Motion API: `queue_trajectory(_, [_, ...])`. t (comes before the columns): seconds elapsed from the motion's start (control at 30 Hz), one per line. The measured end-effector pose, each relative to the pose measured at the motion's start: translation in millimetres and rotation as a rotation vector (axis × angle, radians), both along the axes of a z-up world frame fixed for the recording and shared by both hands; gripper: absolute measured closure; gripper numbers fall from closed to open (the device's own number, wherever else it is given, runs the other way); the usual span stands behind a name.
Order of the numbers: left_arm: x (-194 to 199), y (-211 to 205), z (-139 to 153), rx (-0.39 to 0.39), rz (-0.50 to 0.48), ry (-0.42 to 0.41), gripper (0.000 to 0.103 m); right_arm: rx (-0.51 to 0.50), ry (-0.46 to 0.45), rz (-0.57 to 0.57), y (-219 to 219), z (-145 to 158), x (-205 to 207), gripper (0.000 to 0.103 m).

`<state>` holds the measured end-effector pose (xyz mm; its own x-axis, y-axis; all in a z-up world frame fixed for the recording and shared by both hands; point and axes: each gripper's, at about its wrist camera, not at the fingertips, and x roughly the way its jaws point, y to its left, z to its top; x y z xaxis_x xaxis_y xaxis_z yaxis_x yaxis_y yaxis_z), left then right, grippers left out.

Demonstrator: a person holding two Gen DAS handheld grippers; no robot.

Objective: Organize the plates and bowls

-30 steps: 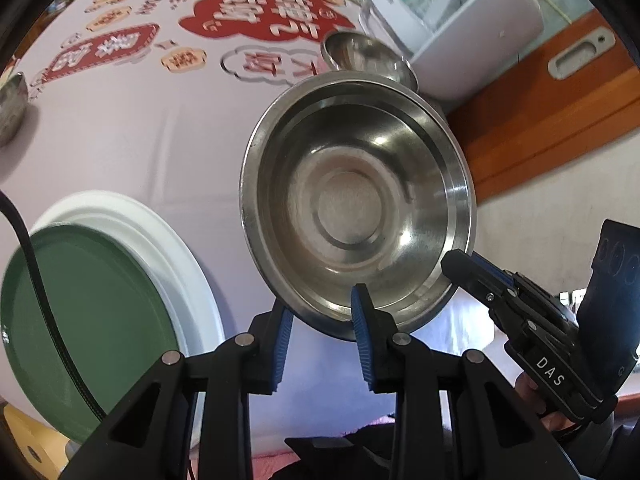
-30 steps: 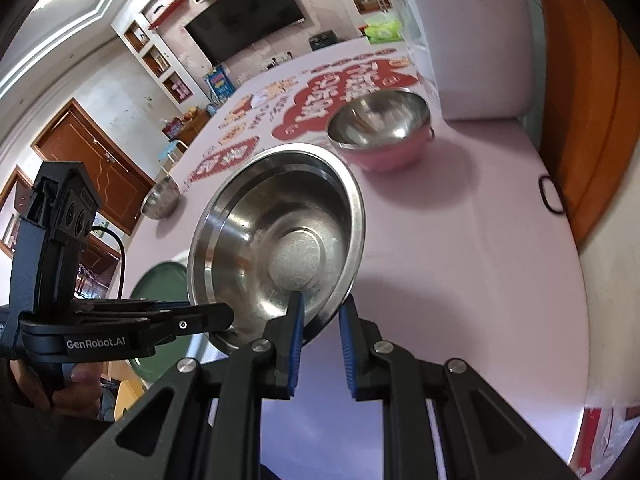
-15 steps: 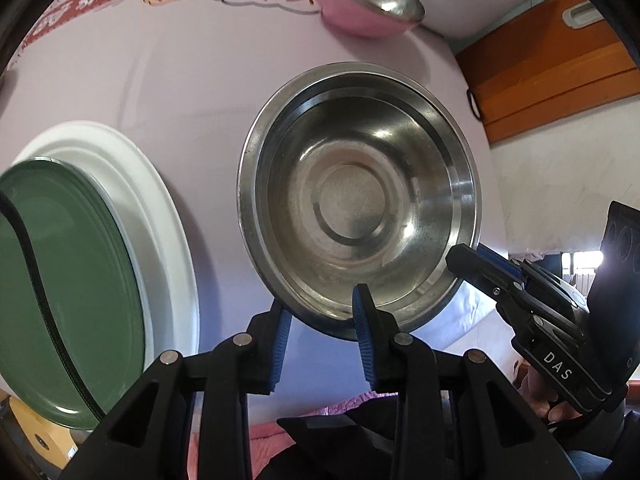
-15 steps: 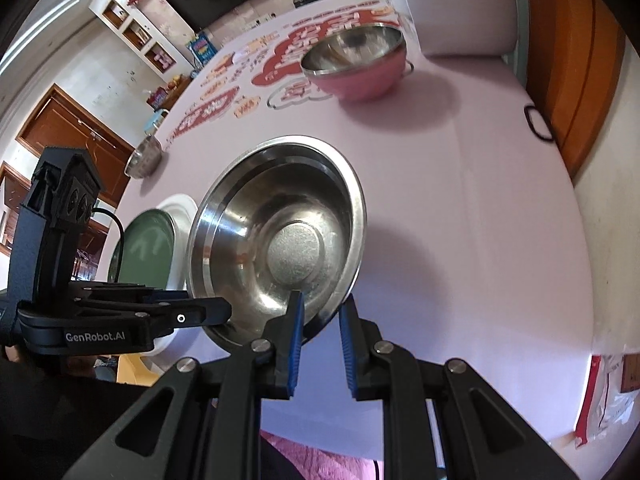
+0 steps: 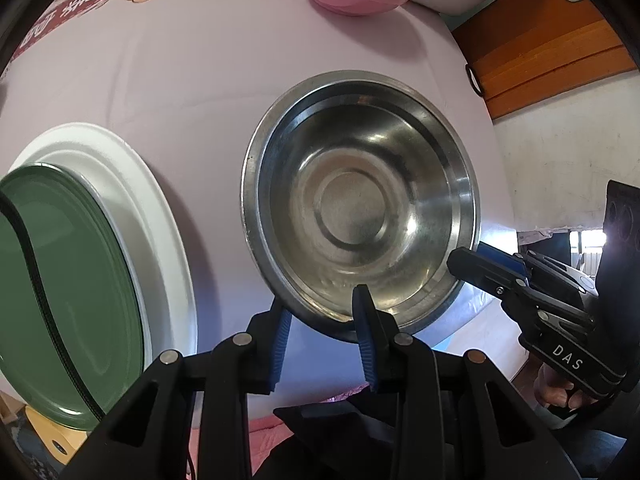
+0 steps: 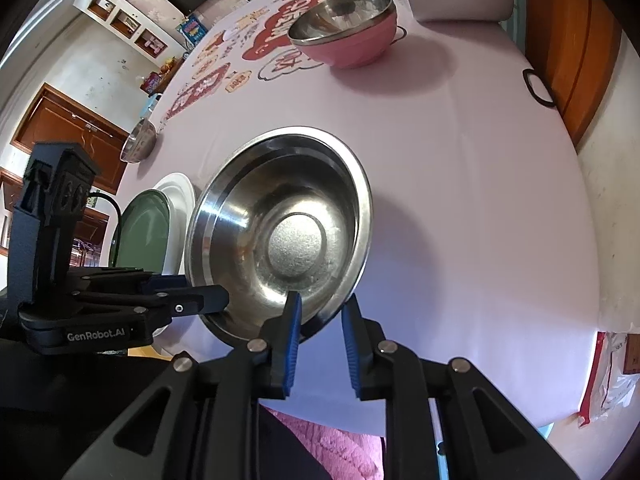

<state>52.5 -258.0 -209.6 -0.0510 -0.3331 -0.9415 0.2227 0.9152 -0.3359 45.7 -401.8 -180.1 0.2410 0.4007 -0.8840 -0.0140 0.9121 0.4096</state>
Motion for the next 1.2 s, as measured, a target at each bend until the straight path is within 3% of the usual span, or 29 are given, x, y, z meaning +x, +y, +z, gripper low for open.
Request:
queue_trajectory(0.3, [6, -8, 6, 0.047, -0.033, -0.02, 0.071, -0.049, 0.024, -0.003, -1, 3, 6, 0.081])
queue_trajectory(0.47, [7, -7, 13, 0.067, -0.057, -0.037, 0.062, -0.087, 0.032, -0.009, -5, 8, 8, 0.081])
queue_trajectory(0.53, [7, -8, 14, 0.074, -0.066, -0.037, 0.06, -0.095, 0.022, -0.017, -7, 13, 8, 0.078])
queue_trajectory(0.63, [7, -8, 19, 0.085, -0.084, -0.044, 0.058, -0.106, 0.006, -0.025, -10, 22, 8, 0.064])
queue_trajectory(0.83, [13, -4, 36, 0.101, -0.115, -0.081, 0.052, -0.13, -0.041, -0.045, -16, 39, 9, 0.061])
queue_trajectory(0.93, [18, -5, 47, 0.106, -0.128, -0.111, 0.046, -0.145, -0.072, -0.068, -20, 48, 11, 0.054])
queue_trajectory(1.2, [37, -7, 85, 0.1, -0.151, -0.22, 0.038, -0.194, -0.167, -0.119, -33, 75, 23, 0.046])
